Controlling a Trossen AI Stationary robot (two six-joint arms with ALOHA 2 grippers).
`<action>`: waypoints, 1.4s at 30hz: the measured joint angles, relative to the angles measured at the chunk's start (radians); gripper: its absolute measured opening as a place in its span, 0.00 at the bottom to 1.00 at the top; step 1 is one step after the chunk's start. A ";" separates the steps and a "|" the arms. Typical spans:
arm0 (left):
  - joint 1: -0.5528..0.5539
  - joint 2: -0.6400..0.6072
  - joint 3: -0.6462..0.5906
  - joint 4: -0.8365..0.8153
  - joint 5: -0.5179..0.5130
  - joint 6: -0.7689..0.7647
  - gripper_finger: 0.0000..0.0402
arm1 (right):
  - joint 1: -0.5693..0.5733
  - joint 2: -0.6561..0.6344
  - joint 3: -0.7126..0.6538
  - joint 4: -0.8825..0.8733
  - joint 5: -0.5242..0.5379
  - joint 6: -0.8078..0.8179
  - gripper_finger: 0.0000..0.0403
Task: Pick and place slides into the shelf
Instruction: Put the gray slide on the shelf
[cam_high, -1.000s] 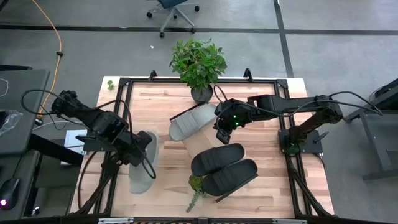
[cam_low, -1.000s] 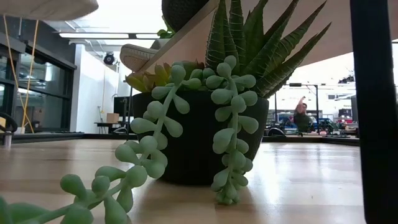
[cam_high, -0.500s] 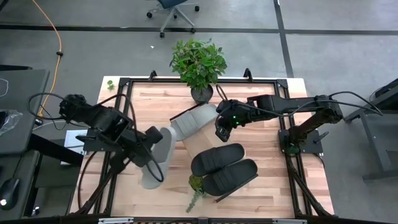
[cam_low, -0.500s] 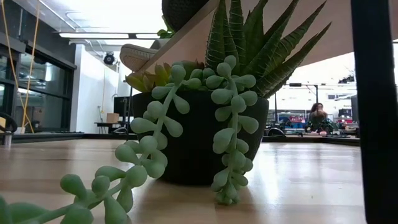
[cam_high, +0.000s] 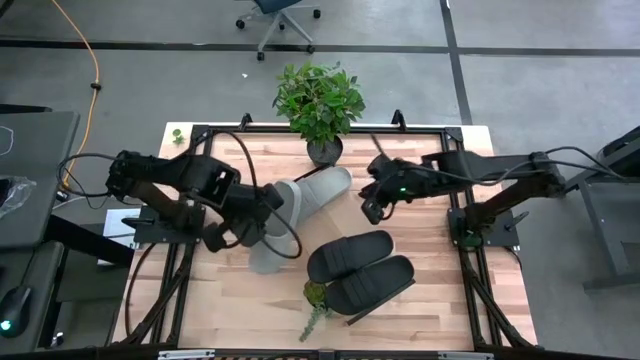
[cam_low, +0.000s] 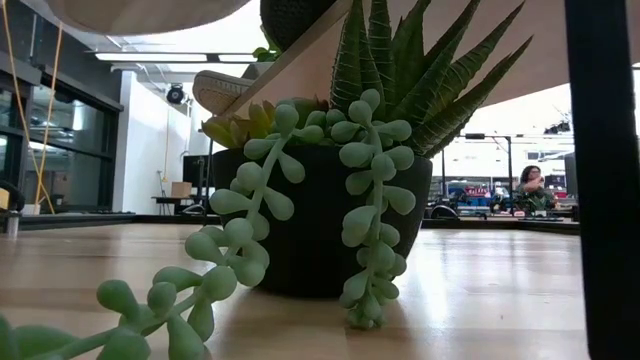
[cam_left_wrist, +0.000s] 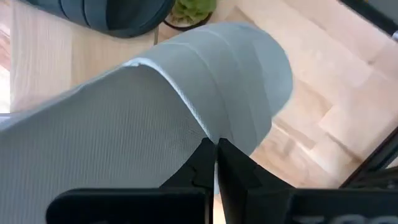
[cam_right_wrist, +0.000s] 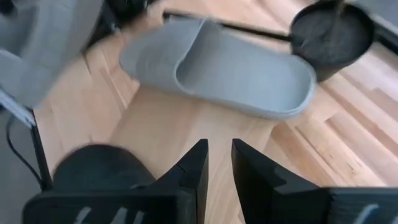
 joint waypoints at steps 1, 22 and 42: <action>0.011 0.001 0.000 -0.001 -0.002 0.020 0.00 | 0.004 -0.015 0.000 0.000 0.015 0.009 0.15; 0.042 0.054 0.001 -0.001 -0.071 0.203 0.00 | -0.113 0.007 0.001 0.397 -0.191 0.216 0.51; 0.042 0.053 0.001 -0.001 -0.097 0.268 0.00 | -0.144 0.160 0.000 0.579 -0.383 0.407 0.66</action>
